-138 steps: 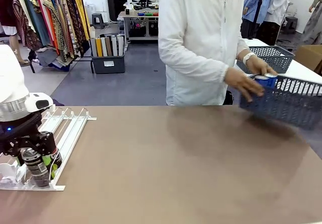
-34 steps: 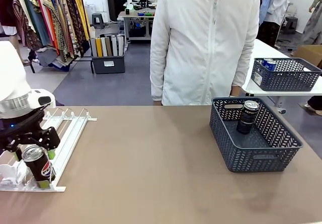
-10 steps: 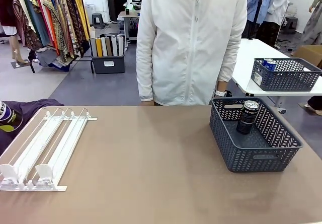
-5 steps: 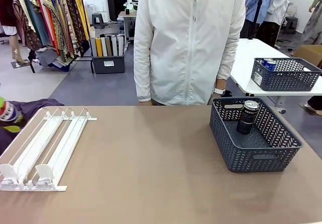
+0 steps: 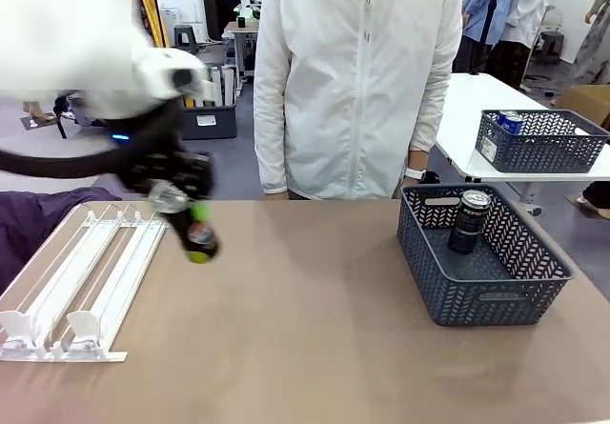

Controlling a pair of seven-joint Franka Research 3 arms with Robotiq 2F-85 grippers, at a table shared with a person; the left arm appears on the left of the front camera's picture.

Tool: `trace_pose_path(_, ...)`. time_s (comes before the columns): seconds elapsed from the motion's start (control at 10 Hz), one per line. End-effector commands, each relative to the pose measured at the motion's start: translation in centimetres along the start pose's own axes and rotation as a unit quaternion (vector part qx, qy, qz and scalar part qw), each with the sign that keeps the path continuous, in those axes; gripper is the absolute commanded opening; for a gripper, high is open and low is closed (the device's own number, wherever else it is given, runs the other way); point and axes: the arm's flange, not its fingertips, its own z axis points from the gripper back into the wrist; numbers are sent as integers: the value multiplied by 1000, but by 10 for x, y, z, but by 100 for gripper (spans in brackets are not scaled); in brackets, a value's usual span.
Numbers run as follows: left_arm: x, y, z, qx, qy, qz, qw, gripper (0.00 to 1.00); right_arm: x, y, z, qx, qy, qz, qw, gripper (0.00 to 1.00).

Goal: Retrieve and store the cans from the dispenser.
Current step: Pick up one can from the Automatic Can Dispenser and place it in the middle of the table.

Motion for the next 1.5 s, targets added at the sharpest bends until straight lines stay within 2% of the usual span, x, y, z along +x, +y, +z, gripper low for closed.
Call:
trace_pose_path(0.0, 73, -43, -24, 41, 21, -37, 998, 0, 3, 2, -3, 8, -8, 12, 1000, 100)
trace_pose_path(0.2, 110, -86, -81, 60, 54, -54, 995, 0, 3, 2, -3, 8, -8, 12, 1000, 100)
trace_pose_path(0.5, 118, -95, -133, 28, 85, -37, 995, 0, 3, 2, -3, 8, -8, 12, 1000, 100)
trace_pose_path(1.1, 120, -90, -147, 23, 110, -24, 993, 0, 3, 2, -3, 8, -8, 12, 1000, 100)
trace_pose_path(1.2, 122, -88, -147, 23, 109, -23, 993, 45, 3, 2, -3, 8, -8, 12, 1000, 100)
trace_pose_path(1.3, 121, -87, -146, 23, 108, -23, 994, 100, 3, 2, -3, 8, -8, 12, 1000, 100)
trace_pose_path(1.4, 120, -86, -145, 22, 102, -23, 994, 100, 3, 2, -3, 8, -8, 12, 1000, 100)
